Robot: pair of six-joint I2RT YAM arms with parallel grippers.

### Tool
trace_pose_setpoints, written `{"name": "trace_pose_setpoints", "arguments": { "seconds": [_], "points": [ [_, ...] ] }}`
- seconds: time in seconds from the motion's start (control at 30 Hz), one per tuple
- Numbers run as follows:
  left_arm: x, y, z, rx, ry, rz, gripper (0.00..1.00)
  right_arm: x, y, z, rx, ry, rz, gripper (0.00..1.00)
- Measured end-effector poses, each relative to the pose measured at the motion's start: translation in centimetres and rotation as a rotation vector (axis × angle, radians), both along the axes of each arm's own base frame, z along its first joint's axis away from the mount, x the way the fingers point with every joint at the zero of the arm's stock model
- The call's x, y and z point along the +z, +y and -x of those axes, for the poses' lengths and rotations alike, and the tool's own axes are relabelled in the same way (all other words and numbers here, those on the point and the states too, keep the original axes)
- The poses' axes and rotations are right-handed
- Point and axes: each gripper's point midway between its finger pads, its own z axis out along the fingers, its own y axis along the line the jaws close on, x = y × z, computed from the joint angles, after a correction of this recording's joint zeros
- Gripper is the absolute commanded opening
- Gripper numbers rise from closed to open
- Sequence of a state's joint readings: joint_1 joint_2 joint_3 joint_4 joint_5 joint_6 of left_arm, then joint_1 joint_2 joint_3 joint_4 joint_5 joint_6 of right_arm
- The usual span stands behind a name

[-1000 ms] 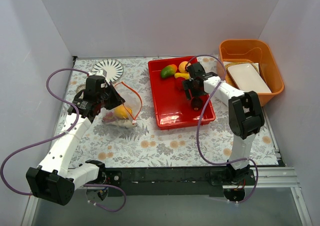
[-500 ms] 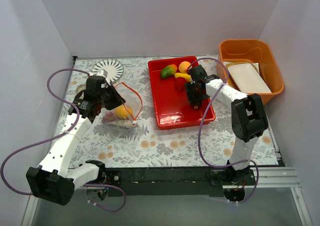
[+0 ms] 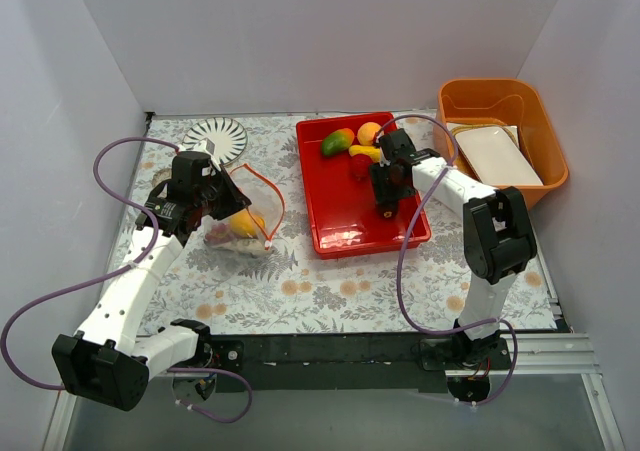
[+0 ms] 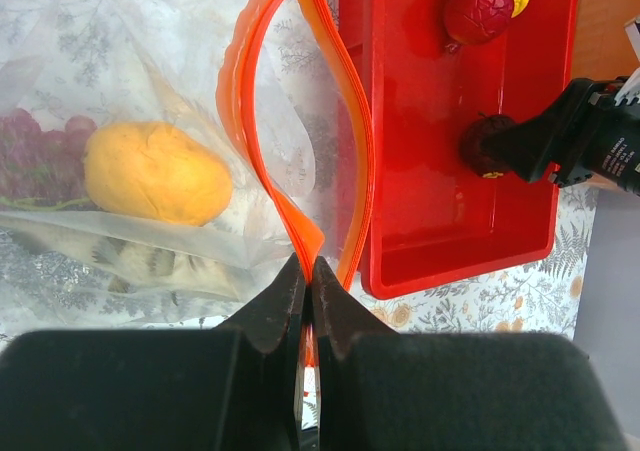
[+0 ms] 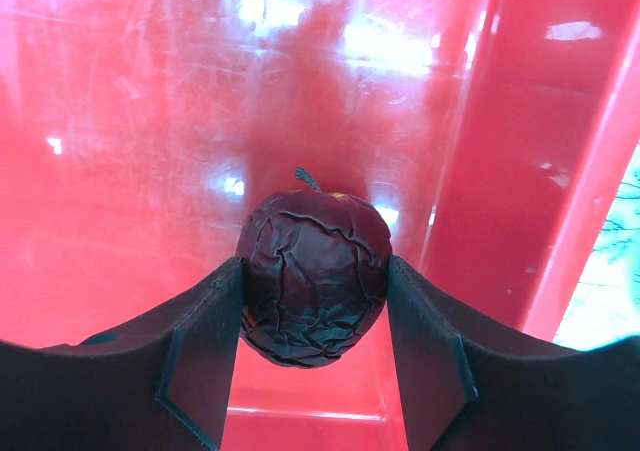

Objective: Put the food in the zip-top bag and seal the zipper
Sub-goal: Pick up the fake fruit from the bin.

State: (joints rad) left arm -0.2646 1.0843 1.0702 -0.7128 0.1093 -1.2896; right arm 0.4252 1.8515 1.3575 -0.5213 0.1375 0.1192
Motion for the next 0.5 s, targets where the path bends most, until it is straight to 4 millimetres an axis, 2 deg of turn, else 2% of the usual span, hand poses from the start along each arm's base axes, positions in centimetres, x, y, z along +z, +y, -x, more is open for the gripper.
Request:
{"name": "trace_pose_setpoints", "arguments": {
  "seconds": [0.13, 0.23, 0.37, 0.5],
  "points": [
    [0.0, 0.0, 0.0, -0.003, 0.001, 0.001, 0.0, 0.5, 0.8, 0.3, 0.018, 0.006, -0.042, 0.12],
    [0.0, -0.1, 0.0, -0.003, 0.001, 0.002, 0.0, 1.8, 1.7, 0.6, 0.039, -0.003, -0.099, 0.12],
    [0.0, -0.1, 0.0, -0.004, 0.001, 0.003, 0.0, 4.7, 3.4, 1.2, 0.073, -0.029, -0.216, 0.13],
    [0.0, -0.1, 0.1, -0.006, 0.002, 0.004, 0.0, 8.7, 5.9, 1.9, 0.124, -0.084, -0.36, 0.14]
  ]
}}
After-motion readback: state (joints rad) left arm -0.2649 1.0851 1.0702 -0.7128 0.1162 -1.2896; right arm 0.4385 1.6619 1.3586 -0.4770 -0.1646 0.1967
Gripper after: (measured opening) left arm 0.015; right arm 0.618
